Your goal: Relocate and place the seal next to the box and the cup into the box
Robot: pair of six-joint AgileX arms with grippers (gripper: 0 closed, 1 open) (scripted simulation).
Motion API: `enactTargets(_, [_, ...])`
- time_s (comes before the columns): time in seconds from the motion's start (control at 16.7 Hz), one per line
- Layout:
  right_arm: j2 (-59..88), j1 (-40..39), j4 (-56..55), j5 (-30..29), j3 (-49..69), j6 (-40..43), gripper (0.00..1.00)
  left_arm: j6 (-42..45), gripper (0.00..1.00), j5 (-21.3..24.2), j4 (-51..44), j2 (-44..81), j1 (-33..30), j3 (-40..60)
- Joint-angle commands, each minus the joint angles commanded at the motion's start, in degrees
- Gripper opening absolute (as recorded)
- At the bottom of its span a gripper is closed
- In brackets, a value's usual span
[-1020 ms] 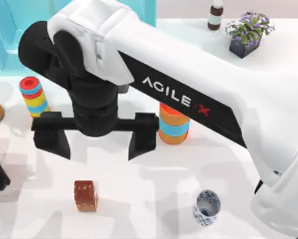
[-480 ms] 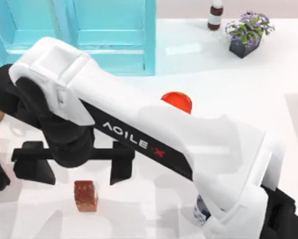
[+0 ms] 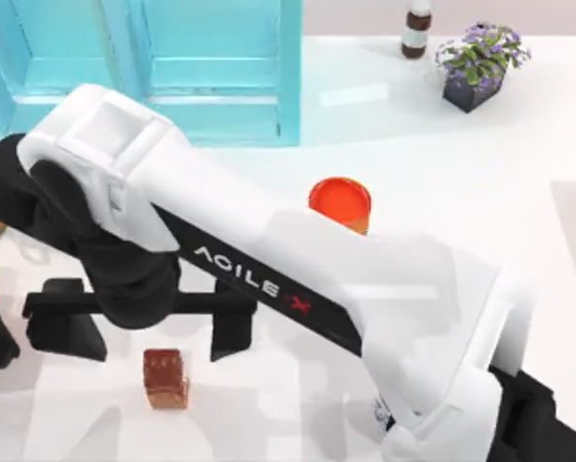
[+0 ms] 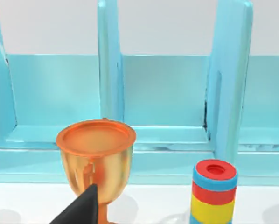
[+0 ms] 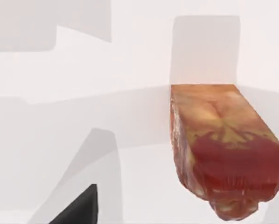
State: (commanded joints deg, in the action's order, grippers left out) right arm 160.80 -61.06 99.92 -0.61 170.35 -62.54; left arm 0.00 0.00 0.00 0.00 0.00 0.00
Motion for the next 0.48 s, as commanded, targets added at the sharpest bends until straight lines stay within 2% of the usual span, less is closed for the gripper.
enactTargets(0.48, [18.8, -0.1, 7.0, -0.3, 26.5, -0.1, 1.0, 0.0, 1.0, 0.0, 0.0, 0.0, 0.0, 0.0])
